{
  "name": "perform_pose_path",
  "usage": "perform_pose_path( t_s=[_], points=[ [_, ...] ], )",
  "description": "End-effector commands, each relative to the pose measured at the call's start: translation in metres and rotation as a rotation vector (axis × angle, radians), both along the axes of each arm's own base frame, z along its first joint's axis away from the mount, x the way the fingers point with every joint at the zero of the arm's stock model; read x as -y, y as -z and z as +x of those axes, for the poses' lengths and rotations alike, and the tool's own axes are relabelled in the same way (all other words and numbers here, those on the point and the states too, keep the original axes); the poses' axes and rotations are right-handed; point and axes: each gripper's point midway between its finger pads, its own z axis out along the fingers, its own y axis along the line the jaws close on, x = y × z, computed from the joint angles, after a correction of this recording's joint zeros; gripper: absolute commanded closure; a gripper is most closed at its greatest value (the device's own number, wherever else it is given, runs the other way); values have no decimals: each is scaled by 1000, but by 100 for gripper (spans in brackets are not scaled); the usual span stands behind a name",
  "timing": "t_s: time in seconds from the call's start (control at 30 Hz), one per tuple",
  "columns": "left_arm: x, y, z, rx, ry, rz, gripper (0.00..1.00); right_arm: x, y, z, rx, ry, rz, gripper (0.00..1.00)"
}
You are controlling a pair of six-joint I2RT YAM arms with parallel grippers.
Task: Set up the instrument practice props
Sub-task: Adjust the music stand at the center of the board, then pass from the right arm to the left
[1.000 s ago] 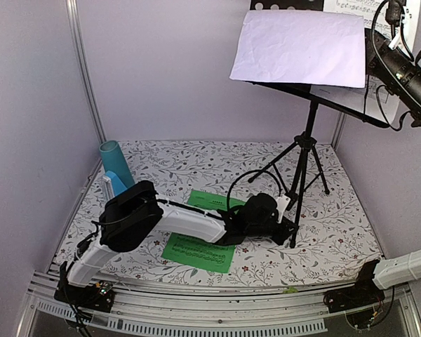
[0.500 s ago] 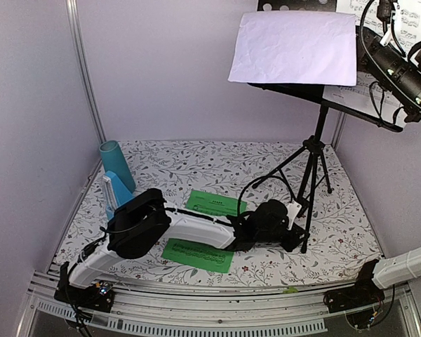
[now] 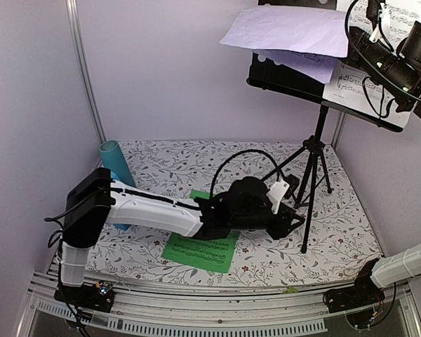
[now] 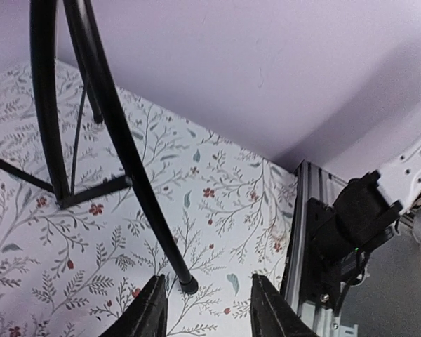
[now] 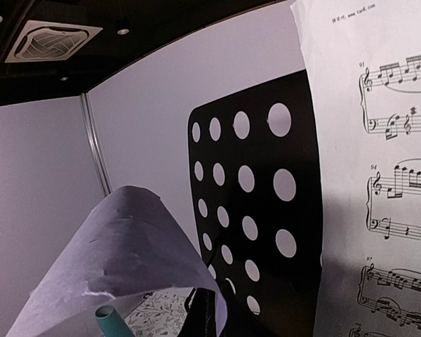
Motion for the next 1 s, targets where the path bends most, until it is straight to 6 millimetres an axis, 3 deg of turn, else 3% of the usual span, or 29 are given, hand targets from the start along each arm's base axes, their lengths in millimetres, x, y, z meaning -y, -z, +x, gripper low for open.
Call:
perform_pose_path(
  t_s=[0.0,0.07,0.17,0.27,0.37,0.53,0.77,0.83,0.97],
  points=[
    [-28,-105,18,131,-48,-144,58,-8,17,-4,-69,-84,17,100],
    [-44,-156,25,182,-72,-193,59,-6,18,-6,-76,-83,23,100],
    [-66,-214,42,255,-134,-232,59,-1,17,-8,-79,-73,33,100],
    [-87,-258,56,312,-201,-269,59,10,14,-12,-78,-38,58,100],
    [-102,-288,72,356,-276,-292,59,23,10,-17,-73,-4,81,100],
    [-115,-313,99,404,-386,-309,59,32,6,-23,-67,10,108,100],
    [-113,-338,134,447,-465,-305,59,45,-2,-27,-57,52,129,100],
    [-102,-324,150,440,-477,-272,58,45,-2,-25,-63,58,128,100],
    [-100,-326,167,452,-518,-256,58,44,-2,-22,-78,65,125,100]
  ],
)
